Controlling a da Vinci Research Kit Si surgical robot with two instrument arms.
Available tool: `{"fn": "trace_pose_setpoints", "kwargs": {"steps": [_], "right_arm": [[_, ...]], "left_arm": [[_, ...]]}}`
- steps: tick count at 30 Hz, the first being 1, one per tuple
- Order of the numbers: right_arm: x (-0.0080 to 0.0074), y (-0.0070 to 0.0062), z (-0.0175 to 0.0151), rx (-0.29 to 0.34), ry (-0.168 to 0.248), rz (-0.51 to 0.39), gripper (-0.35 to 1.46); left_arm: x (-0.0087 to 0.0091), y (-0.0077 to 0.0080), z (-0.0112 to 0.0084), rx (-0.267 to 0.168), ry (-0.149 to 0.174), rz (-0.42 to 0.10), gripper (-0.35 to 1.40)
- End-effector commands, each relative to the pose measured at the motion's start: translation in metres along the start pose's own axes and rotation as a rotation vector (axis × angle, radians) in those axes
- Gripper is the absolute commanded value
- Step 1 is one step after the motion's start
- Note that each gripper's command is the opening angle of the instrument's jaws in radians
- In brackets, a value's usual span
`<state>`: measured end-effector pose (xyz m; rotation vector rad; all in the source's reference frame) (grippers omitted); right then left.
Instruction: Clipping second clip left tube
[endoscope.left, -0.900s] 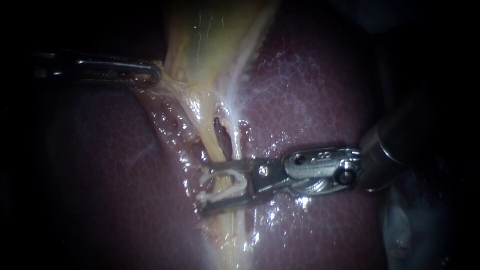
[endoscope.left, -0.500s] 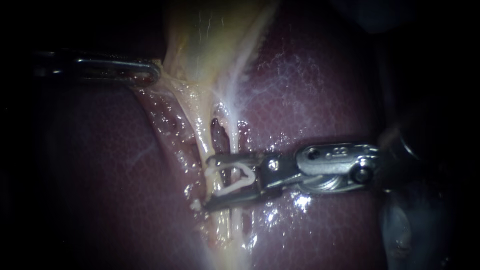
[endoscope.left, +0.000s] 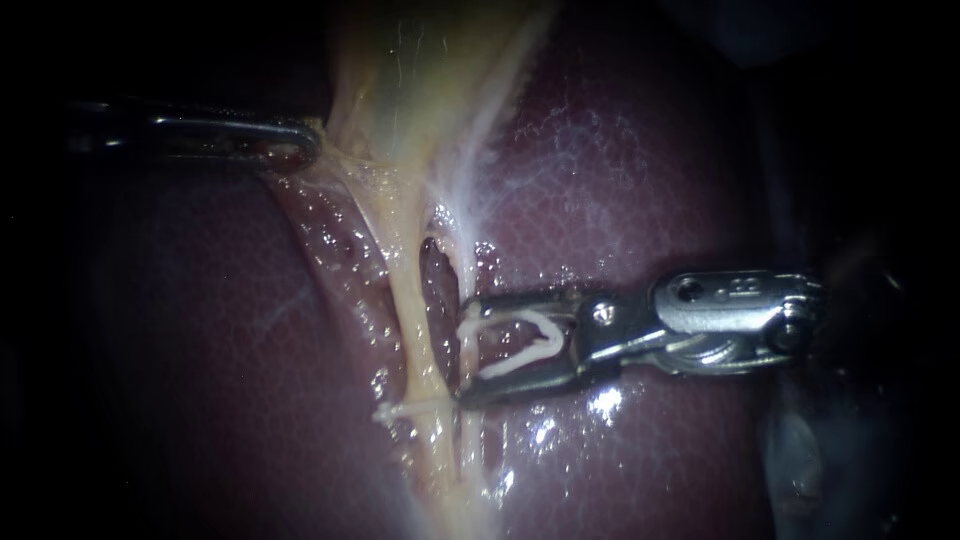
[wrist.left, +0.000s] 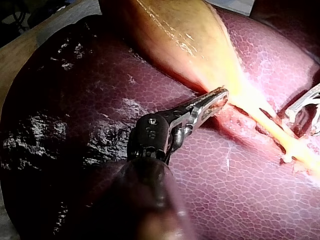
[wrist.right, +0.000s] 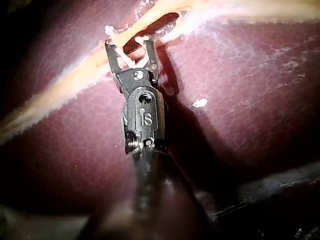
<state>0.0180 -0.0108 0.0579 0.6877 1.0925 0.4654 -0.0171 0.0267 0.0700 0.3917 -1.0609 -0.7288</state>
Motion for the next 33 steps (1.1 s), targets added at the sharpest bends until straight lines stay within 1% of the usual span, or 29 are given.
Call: {"fn": "trace_pose_setpoints", "kwargs": {"steps": [1,4,7,9,11,14,15,19,23,26,33], "right_arm": [[-0.0004,0.0001,0.0002,0.009,0.002,0.010,0.47],[-0.0015,0.0008,0.0010,0.039,0.010,0.045,0.47],[-0.0026,0.0018,0.0018,0.065,0.016,0.079,0.47],[-0.0035,0.0027,0.0022,0.077,0.025,0.107,0.47],[-0.0043,0.0036,0.0027,0.087,0.023,0.121,0.46],[-0.0052,0.0045,0.0033,0.103,0.021,0.140,0.46],[-0.0053,0.0046,0.0035,0.106,0.025,0.144,0.46],[-0.0051,0.0044,0.0042,0.138,0.044,0.177,0.46],[-0.0045,0.0040,0.0051,0.171,0.048,0.197,0.46],[-0.0041,0.0037,0.0057,0.214,0.082,0.230,0.46],[-0.0030,0.0024,0.0071,0.284,0.116,0.264,0.46]], "left_arm": [[0.0000,0.0000,0.0000,0.000,0.000,0.000,-0.35],[0.0000,0.0000,0.0000,0.000,0.000,0.000,-0.35],[0.0000,0.0000,0.0000,0.000,0.000,0.000,-0.35],[0.0000,0.0000,0.0000,0.000,0.000,0.000,-0.35],[0.0001,0.0000,0.0000,0.000,0.000,0.000,-0.35],[0.0001,0.0000,0.0000,0.000,0.000,0.000,-0.35],[0.0001,0.0001,0.0000,0.000,0.000,0.000,-0.35],[0.0002,0.0001,0.0001,0.000,-0.003,0.001,-0.35],[0.0002,0.0002,0.0001,0.000,-0.003,0.001,-0.35],[0.0002,0.0002,0.0001,0.000,-0.003,0.001,-0.35],[0.0002,0.0002,0.0001,0.000,-0.003,0.001,-0.35]]}}
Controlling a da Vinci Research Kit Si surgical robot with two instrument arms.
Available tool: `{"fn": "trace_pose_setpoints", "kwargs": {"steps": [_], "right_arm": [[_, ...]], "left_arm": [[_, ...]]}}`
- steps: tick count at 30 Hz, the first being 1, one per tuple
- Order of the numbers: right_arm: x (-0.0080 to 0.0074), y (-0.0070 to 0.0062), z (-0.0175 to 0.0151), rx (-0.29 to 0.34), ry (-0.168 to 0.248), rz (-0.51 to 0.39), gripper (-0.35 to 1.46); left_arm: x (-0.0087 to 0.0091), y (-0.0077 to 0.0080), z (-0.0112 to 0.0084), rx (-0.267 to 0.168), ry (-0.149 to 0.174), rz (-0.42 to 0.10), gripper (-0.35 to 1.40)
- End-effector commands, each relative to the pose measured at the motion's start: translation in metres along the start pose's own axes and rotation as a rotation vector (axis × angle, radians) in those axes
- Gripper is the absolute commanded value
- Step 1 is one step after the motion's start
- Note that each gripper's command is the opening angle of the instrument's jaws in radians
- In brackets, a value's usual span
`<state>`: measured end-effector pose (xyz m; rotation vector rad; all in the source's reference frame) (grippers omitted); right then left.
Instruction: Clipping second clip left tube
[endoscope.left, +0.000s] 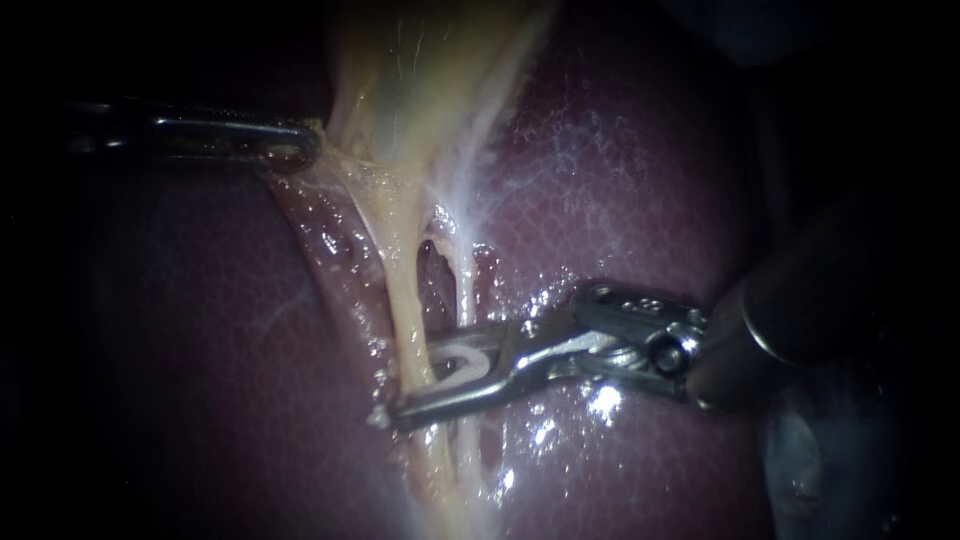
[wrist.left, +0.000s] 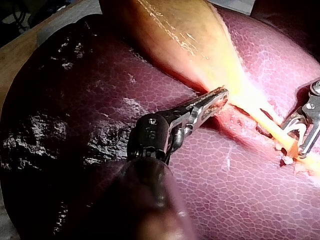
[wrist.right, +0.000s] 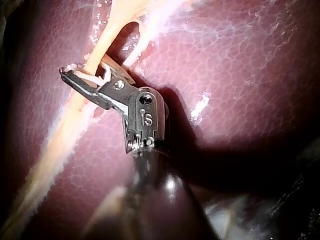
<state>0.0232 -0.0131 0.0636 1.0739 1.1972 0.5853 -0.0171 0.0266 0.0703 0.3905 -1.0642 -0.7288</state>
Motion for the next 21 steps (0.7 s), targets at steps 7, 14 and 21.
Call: {"fn": "trace_pose_setpoints", "kwargs": {"steps": [7,14,21], "right_arm": [[0.0013,-0.0020,0.0009,0.070,0.036,0.013,0.46],[0.0033,-0.0045,0.0004,0.084,0.058,0.025,0.43],[0.0035,-0.0049,0.0001,0.086,0.058,0.026,0.24]], "left_arm": [[0.0000,0.0000,0.0000,0.000,0.000,0.000,-0.35],[0.0000,0.0000,0.0000,0.000,0.000,0.000,-0.35],[0.0000,0.0000,-0.0001,0.000,0.000,0.000,-0.35]]}}
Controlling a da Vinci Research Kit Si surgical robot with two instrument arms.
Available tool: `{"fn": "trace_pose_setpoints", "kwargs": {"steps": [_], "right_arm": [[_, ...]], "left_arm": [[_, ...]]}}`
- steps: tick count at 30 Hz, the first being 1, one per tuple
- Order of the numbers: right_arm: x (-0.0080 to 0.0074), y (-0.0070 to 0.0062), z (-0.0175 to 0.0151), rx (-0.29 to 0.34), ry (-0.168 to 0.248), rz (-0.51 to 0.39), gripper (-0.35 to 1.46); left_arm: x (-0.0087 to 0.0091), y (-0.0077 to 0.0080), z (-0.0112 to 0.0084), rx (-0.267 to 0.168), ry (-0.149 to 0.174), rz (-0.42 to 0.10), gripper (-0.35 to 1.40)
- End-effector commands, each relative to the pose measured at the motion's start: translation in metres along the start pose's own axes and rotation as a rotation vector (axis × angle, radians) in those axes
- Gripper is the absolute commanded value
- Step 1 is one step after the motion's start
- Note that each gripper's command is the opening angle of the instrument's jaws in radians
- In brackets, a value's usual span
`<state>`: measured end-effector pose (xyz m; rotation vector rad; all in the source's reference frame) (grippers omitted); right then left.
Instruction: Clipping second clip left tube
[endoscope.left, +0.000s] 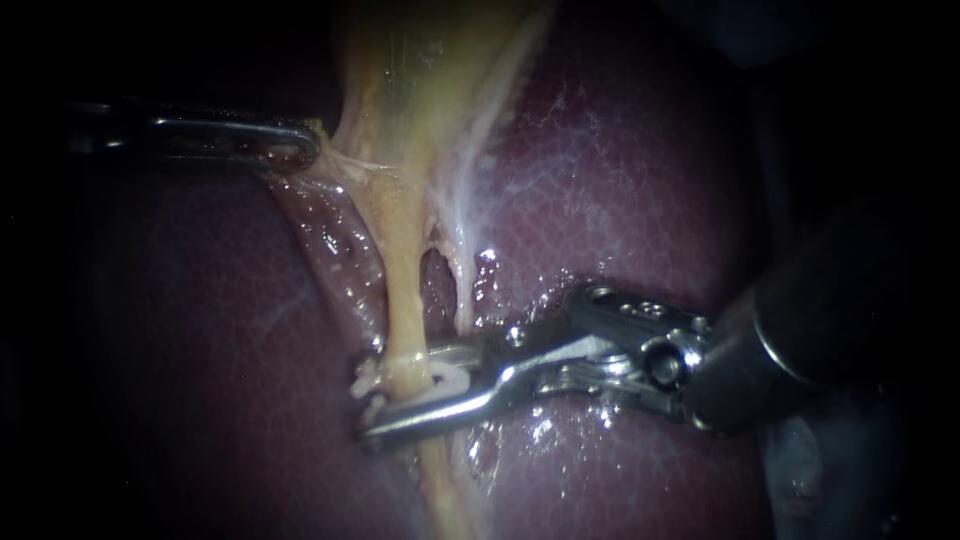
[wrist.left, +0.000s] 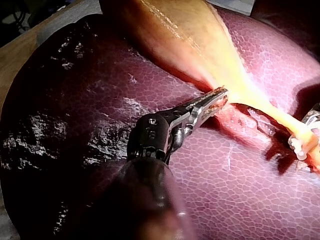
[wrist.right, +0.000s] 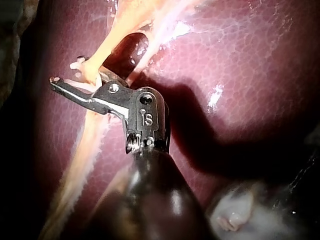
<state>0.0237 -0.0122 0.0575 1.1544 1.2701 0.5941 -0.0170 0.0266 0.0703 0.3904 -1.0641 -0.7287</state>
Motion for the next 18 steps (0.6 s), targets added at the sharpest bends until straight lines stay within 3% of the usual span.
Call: {"fn": "trace_pose_setpoints", "kwargs": {"steps": [1,5,9,18], "right_arm": [[-0.0001,0.0002,-0.0001,0.000,-0.001,-0.001,0.20],[-0.0001,0.0002,-0.0003,0.007,-0.002,-0.001,-0.13],[-0.0001,0.0002,-0.0004,0.016,-0.005,-0.001,-0.35],[-0.0001,0.0006,-0.0005,0.025,-0.010,0.004,-0.35]], "left_arm": [[0.0000,0.0000,0.0000,0.000,0.000,-0.006,-0.35],[0.0000,0.0000,0.0000,0.000,0.000,-0.006,-0.35],[0.0000,0.0000,0.0000,0.000,0.000,-0.006,-0.35],[0.0000,0.0000,0.0000,0.000,0.000,-0.006,-0.35]]}}
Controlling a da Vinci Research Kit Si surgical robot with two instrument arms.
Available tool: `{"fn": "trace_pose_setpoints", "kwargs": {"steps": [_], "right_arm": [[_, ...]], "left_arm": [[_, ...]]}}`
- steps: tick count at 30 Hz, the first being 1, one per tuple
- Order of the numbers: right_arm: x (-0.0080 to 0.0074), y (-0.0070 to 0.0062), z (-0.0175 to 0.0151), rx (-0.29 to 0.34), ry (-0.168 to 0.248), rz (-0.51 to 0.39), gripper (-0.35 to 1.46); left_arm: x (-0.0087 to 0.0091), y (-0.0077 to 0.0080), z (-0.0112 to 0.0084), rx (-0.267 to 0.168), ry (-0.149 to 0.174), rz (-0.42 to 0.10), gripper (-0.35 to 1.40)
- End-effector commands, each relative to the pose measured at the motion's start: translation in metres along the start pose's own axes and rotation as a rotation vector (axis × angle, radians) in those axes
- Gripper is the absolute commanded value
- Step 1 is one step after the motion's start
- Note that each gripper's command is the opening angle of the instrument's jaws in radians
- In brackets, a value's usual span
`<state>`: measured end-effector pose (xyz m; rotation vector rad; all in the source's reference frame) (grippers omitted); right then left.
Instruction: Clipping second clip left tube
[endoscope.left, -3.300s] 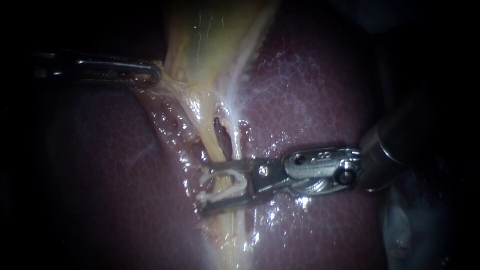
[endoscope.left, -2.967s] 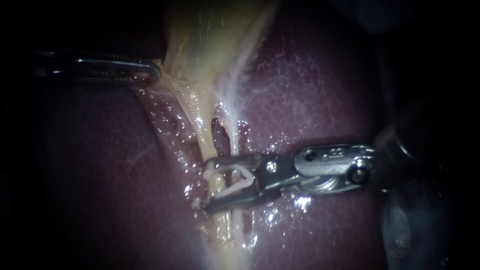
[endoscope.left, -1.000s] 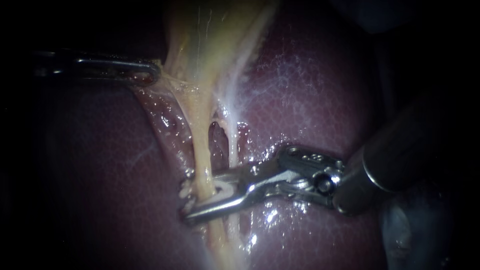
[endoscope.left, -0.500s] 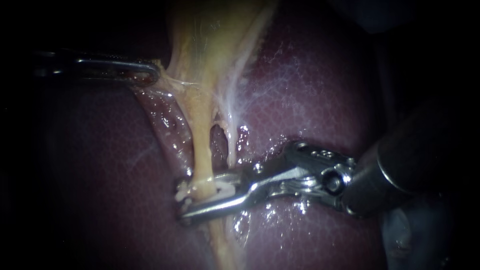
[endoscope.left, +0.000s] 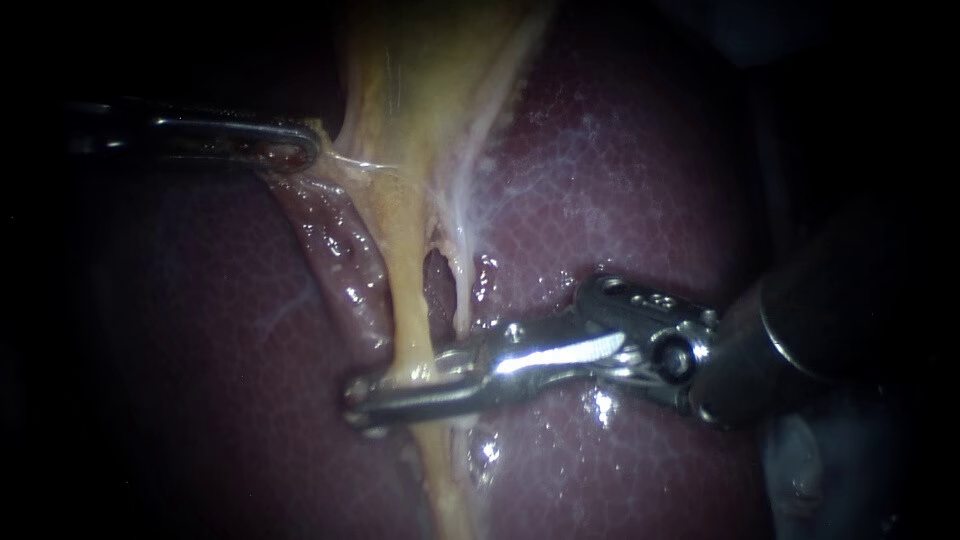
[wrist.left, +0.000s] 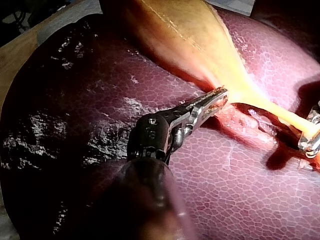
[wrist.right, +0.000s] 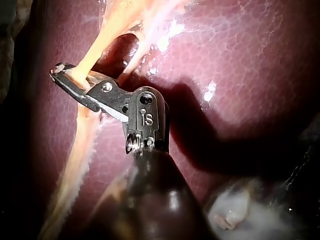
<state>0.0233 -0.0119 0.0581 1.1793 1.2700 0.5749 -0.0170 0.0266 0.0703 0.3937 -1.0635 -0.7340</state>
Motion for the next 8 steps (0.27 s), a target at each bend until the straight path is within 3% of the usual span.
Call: {"fn": "trace_pose_setpoints", "kwargs": {"steps": [1,8], "right_arm": [[0.0000,0.0000,0.0000,-0.001,0.000,0.001,-0.35],[-0.0001,0.0004,-0.0002,0.000,0.000,0.001,-0.35]], "left_arm": [[0.0000,0.0000,0.0000,0.000,0.000,0.000,-0.35],[0.0000,0.0000,0.0000,0.000,0.000,0.000,-0.35]]}}
